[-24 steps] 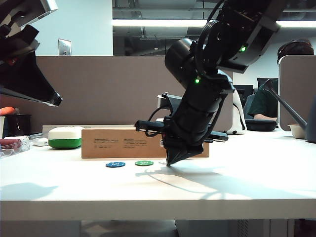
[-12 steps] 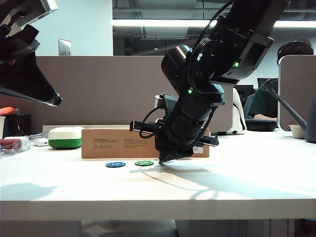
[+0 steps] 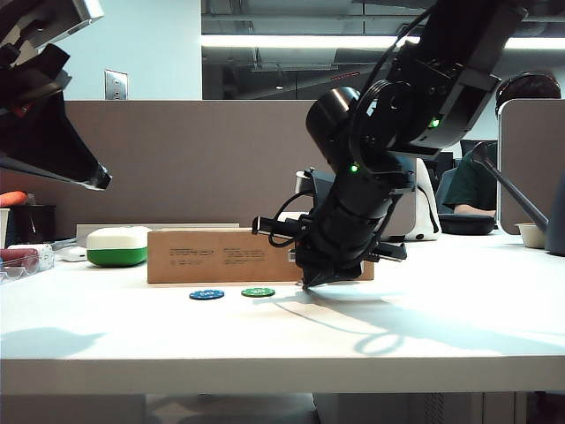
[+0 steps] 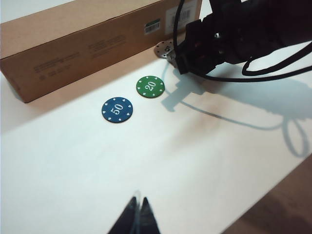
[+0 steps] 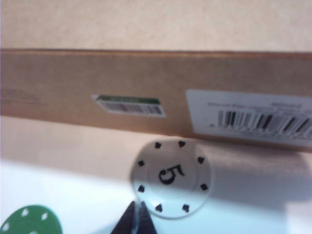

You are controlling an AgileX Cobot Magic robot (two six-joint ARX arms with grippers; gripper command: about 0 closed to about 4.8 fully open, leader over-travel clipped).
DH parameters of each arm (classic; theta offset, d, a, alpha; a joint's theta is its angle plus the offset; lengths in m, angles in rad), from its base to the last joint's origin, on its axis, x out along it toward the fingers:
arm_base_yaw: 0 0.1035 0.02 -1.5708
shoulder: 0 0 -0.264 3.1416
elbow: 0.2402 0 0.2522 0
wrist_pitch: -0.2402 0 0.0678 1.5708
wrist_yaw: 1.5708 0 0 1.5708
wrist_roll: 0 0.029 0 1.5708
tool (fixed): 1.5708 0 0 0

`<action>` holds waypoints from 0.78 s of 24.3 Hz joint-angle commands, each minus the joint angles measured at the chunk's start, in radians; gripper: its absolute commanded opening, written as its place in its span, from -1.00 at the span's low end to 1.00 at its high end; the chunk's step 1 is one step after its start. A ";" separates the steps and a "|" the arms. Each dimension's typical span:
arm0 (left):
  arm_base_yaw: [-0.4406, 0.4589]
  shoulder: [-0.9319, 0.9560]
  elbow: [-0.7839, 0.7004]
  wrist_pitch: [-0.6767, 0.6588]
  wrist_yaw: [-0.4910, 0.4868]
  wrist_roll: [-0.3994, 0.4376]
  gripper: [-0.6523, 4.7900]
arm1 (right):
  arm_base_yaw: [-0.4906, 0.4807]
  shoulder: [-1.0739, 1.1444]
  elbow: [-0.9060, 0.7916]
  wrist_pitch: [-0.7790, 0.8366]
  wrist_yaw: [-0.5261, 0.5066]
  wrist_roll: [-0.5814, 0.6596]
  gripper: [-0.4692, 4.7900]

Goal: Push the chip with the lowest value in the row forward next to the rectangular box.

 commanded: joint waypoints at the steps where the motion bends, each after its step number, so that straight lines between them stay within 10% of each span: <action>1: 0.000 -0.002 0.007 0.016 0.002 0.004 -0.78 | 0.005 -0.003 -0.017 -0.134 -0.085 0.013 -0.84; 19: 0.000 -0.002 0.007 0.016 0.002 0.004 -0.78 | 0.005 -0.348 -0.018 -0.426 -0.047 -0.010 -0.84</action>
